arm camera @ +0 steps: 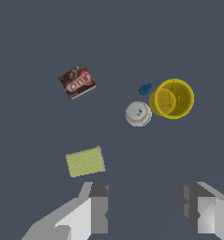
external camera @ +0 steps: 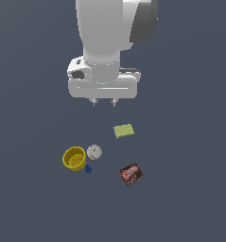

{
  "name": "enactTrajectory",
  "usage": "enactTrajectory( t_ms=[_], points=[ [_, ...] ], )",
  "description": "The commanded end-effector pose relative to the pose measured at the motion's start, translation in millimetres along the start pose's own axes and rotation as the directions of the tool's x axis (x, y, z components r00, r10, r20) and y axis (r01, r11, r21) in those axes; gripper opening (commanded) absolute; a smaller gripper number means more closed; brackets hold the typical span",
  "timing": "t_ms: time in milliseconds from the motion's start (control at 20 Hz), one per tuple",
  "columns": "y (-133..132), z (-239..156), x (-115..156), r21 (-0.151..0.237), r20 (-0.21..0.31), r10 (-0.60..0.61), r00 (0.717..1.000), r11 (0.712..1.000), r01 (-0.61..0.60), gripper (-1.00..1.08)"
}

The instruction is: Pick up a designated object from a clutter of objects.

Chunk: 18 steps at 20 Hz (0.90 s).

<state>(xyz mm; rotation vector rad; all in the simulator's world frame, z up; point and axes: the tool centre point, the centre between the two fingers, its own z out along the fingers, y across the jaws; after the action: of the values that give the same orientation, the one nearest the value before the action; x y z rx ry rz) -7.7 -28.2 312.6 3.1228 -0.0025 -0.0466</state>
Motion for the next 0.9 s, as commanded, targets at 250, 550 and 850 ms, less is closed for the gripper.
enactTrajectory(
  t_ms=[250,550,850],
  points=[
    [3.9,4.4,7.1,0.001,0.002,-0.046,0.999,0.999,0.046,0.28],
    [11.0,12.5,19.4,0.004,0.005,-0.125,0.992,0.992,0.125,0.28],
    [22.0,25.7,37.0,0.010,0.008,-0.241,0.970,0.970,0.241,0.28]
  ],
)
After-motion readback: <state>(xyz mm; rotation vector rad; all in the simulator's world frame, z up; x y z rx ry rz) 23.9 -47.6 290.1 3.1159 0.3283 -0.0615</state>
